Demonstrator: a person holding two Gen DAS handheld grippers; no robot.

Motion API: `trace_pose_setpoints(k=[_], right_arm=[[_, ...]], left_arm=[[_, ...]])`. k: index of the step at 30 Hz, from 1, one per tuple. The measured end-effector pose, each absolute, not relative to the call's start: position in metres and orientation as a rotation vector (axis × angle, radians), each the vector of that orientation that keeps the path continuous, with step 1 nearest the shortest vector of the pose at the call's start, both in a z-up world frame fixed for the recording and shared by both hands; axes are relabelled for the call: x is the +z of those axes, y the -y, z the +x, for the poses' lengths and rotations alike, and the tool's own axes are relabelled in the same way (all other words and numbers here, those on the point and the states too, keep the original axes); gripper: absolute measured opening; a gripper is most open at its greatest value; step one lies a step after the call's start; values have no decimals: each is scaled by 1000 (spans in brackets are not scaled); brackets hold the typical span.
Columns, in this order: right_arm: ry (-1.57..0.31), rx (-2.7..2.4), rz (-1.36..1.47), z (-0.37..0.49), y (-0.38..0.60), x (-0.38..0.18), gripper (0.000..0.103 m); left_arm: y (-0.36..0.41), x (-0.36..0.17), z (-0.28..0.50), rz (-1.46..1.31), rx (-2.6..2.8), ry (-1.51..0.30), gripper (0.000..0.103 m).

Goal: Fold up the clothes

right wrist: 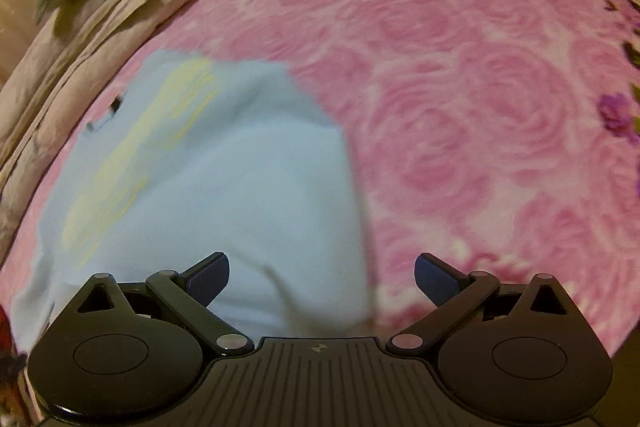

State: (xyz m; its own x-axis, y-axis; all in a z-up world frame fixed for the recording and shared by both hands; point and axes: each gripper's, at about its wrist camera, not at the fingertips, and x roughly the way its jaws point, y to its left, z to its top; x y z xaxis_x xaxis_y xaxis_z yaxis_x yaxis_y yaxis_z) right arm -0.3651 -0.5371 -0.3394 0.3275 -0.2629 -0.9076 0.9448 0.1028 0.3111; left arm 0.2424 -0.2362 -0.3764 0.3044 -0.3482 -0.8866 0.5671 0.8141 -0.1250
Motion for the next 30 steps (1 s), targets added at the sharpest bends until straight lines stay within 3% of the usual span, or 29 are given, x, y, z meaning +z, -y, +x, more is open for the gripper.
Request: trace_pose_setpoints(k=[5,11,18,21,23,25,27,30], right_arm=[[-759,-1103,1241,-402,543,-358,101],[-743,-1143,1304,-440,544,-364,101],[-728,-1212,1260,-503,571,-355,101],[-716,-1242,1269,-531,582,-355,101],[-716,-1251,1279,-545,588,-357,101],[-718,-1259,1285,-555,593,-359,101],[-722,-1260,1286,-558,596,-363,101],[-716,-1232,1270,-553,601,-364,101]], left_arm=[[262,-358,119,348,-988,-1228,18],[316,-344,-29,637,-1363,-1094,37],[358,-350,-143,733,-1602,-1103,45],[373,-362,-181,746,-1648,-1162,59],[380,-371,-204,769,-1638,-1195,61],[389,-387,-222,834,-1578,-1199,57],[393,-402,-225,903,-1493,-1168,9],[386,-386,-179,726,-1446,-1222,8]])
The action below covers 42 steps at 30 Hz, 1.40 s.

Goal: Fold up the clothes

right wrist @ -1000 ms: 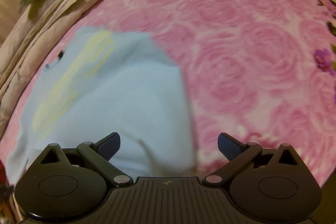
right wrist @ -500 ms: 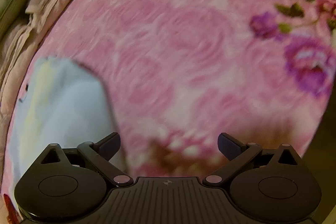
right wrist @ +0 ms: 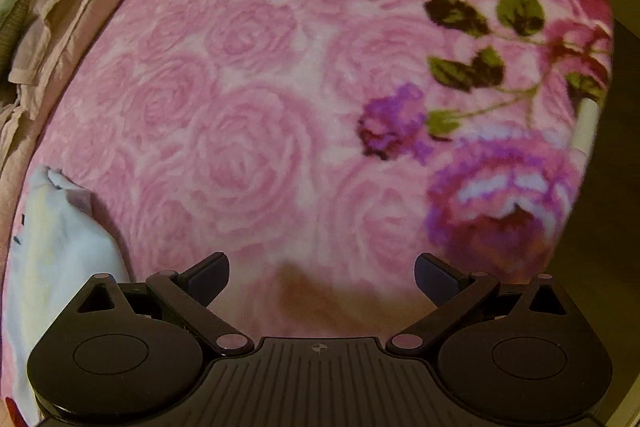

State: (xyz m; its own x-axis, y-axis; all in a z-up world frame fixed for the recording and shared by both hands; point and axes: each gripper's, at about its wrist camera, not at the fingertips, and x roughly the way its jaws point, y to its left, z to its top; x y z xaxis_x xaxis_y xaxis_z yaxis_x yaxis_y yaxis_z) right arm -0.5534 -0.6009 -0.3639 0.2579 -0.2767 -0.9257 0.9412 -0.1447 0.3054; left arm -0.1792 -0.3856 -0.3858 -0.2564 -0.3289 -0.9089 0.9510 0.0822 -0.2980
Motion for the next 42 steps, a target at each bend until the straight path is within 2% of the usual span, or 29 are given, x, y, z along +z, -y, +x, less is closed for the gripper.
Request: trace_pose_setpoints(k=[6,10,15,21,22,23,24,26,32,36,37,38,39,40,42], right_arm=[[-665,-1086,1246,-508,610,-367,101],[-689,-952,1240,-455,611,-379,101],[-759,-759,1202,-379,594,-393,101],[-712,-659,1269,-316,582,-404,101],[-699,-673,1275,-310,583,-407,99],[-674,-690,1288,-307,586,-410,89],[-639,-709,1308,-305,591,-413,84],[-542,-741,1396,-304,599,-423,83],[-2,-700,2031,-325,607,-482,83],[253,-649,2254,-307,602,-515,83],[300,-665,2261,-302,605,-518,79],[341,-691,2247,-299,609,-519,38],[354,-715,2220,-296,617,-516,14],[330,-741,2160,-293,625,-506,14],[201,-751,1889,-283,645,-461,8]], left_arm=[[343,-325,-32,427,-1131,-1102,8],[316,-313,46,324,-919,-1116,7],[312,-327,71,274,-913,-1199,7],[315,-349,82,199,-918,-1294,7],[316,-350,83,190,-920,-1300,7],[316,-350,86,179,-921,-1305,7],[316,-351,90,163,-922,-1313,7],[315,-354,98,132,-921,-1331,7],[310,-355,112,77,-901,-1327,7],[304,-352,119,56,-879,-1315,7],[302,-351,120,55,-875,-1312,7],[301,-349,121,55,-872,-1309,7],[299,-347,121,53,-874,-1307,7],[298,-345,121,54,-881,-1305,8],[295,-340,117,58,-888,-1295,8]])
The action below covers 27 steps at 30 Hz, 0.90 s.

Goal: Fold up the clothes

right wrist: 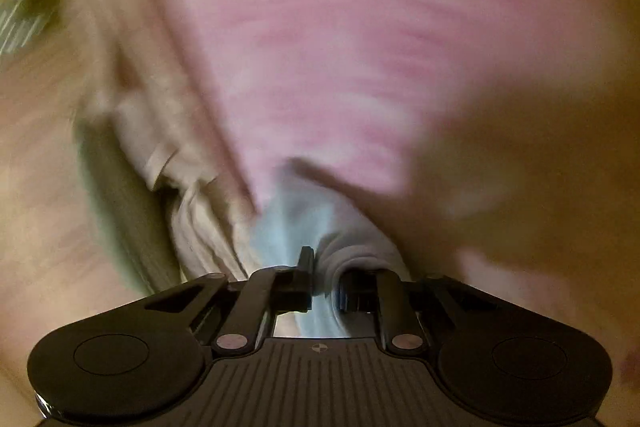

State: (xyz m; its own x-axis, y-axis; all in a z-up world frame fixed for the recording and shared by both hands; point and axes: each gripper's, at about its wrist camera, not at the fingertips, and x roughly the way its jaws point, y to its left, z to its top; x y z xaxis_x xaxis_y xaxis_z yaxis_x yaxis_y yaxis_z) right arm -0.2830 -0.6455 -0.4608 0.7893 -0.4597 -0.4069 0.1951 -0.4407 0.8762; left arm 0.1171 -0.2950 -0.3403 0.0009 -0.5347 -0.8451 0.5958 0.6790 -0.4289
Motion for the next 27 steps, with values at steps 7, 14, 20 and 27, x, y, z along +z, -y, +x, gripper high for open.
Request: trace_pose_setpoints(k=[7,14,20,27], right_arm=[[-270,-614,265,-214,573,-247,6],[-667,-507,1023,-243,606,-357,99],[-273,-775,1639,-343,663,-431,99],[-30,-712,2009,-349,738,-485,74]], left_arm=[[291,-335,95,60,-904,-1318,7],[289,-340,79,84,-890,-1339,7],[284,-343,79,102,-846,-1351,7],[292,-341,77,121,-816,-1334,7]])
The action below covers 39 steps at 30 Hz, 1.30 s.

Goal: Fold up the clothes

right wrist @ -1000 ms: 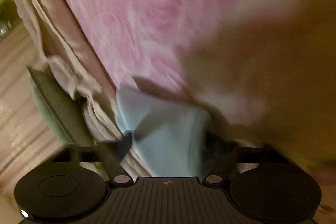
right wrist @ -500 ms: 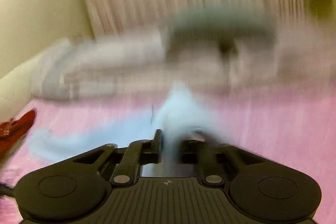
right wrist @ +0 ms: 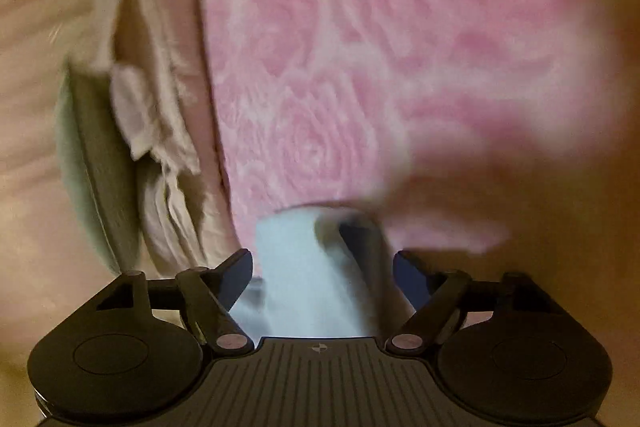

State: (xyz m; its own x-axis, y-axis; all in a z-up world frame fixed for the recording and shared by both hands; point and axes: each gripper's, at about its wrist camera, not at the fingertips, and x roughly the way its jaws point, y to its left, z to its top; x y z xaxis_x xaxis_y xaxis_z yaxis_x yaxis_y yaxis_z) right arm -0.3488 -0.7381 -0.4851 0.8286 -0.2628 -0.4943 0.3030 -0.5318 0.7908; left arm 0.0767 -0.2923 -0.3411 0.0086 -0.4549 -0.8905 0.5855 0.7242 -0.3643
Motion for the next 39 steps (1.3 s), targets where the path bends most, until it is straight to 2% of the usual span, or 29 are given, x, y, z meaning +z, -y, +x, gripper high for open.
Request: trace_pose_setpoints(k=[1,2,3,7,12,14,15,16,17,18,21,23,25,27,29,32,39], right_arm=[[-34,-705,2030,-342,742,-489,69],[-41,-707,2044,-338,747,-491,48],[-53,-718,2056,-338,752,-493,11],[-100,-781,1638,-333,757,-430,7],[-161,-856,635,-332,737,-265,7],[-193,-913,349,-340,726,-232,7],[-211,-941,322,-346,731,-229,21],[-256,-997,344,-355,741,-234,42],[-330,-1081,416,-366,756,-246,92],[-404,-1164,490,-378,771,-259,102],[-560,-1339,792,-428,786,-300,102],[-533,-1291,1032,-468,763,-321,102],[-518,-1195,1188,-485,730,-339,102],[-580,-1101,1270,-483,699,-352,102],[-642,-1003,1319,-462,681,-362,102],[-712,-862,1348,-435,641,-373,102],[-728,-745,1302,-419,583,-381,99]], left_arm=[[292,-340,75,123,-814,-1330,7],[292,-338,74,125,-812,-1327,7],[293,-337,72,126,-811,-1323,7],[294,-326,57,97,-864,-1333,7],[317,-334,9,26,-1062,-1473,7],[338,-350,-23,4,-1132,-1564,7],[349,-359,-40,-6,-1163,-1612,10],[360,-367,-59,-5,-1193,-1658,15],[369,-375,-79,4,-1221,-1704,16],[377,-380,-98,21,-1254,-1741,19],[381,-376,-141,95,-1367,-1783,19],[366,-369,-147,127,-1391,-1762,19],[342,-365,-131,165,-1318,-1722,19],[311,-361,-99,206,-1172,-1652,21],[280,-358,-59,240,-988,-1560,26],[243,-357,-1,243,-767,-1449,27],[231,-394,46,224,-675,-1397,28]])
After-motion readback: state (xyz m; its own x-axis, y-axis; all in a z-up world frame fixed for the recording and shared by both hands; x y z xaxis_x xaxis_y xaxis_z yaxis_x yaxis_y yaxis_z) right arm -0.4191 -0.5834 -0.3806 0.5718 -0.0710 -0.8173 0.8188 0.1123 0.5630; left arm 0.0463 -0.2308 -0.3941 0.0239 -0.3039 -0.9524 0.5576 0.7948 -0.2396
